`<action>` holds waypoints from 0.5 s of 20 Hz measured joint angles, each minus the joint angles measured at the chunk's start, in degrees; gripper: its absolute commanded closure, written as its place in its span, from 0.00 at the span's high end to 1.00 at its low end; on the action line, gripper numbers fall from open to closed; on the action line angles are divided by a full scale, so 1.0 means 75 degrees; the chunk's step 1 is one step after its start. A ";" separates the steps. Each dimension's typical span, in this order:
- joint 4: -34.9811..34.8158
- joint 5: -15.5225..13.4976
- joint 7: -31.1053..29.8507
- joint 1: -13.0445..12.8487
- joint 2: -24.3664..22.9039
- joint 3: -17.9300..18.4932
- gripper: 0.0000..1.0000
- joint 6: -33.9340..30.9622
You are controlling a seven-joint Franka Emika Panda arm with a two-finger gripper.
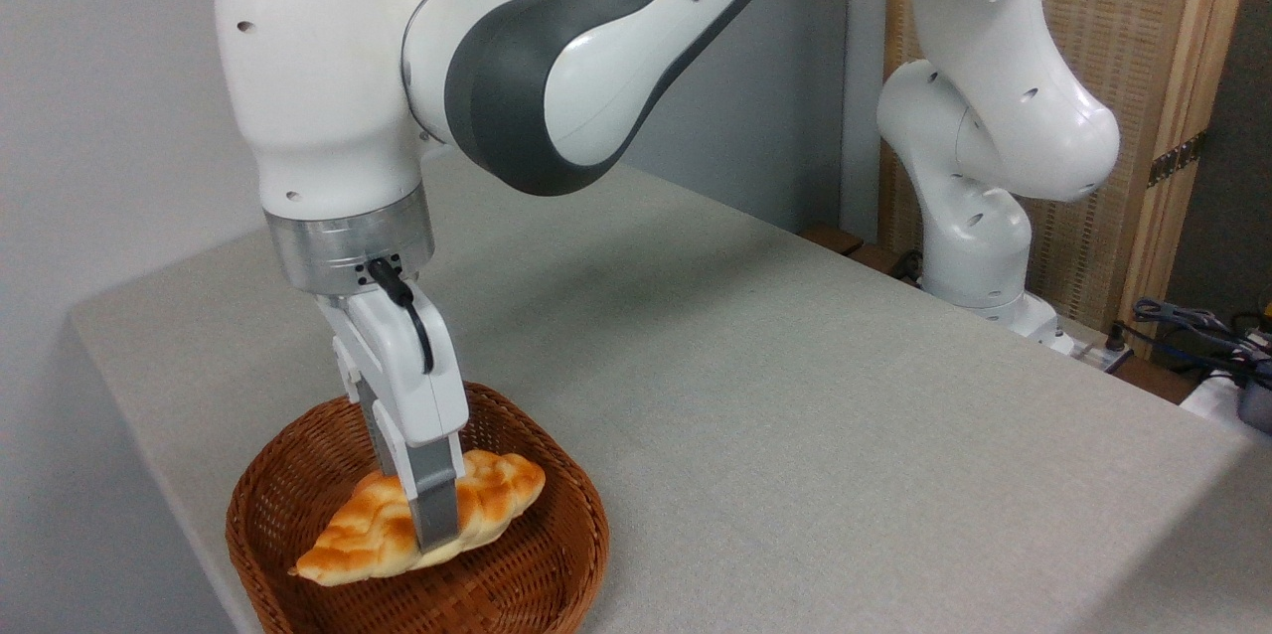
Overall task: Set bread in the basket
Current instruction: 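Lower the roll into the basket beside the bun and open the gripper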
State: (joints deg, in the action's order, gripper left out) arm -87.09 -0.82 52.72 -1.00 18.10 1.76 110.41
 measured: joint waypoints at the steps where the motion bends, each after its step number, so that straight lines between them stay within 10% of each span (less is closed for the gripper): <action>1: 0.0000 0.0062 0.0035 0.0001 0.0009 0.0000 1.00 0.0008; 10: 0.0104 0.0139 0.0096 0.0084 -0.0087 0.0000 1.00 -0.0001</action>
State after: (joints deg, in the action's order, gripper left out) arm -86.30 0.22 53.44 -0.37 17.45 1.75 110.40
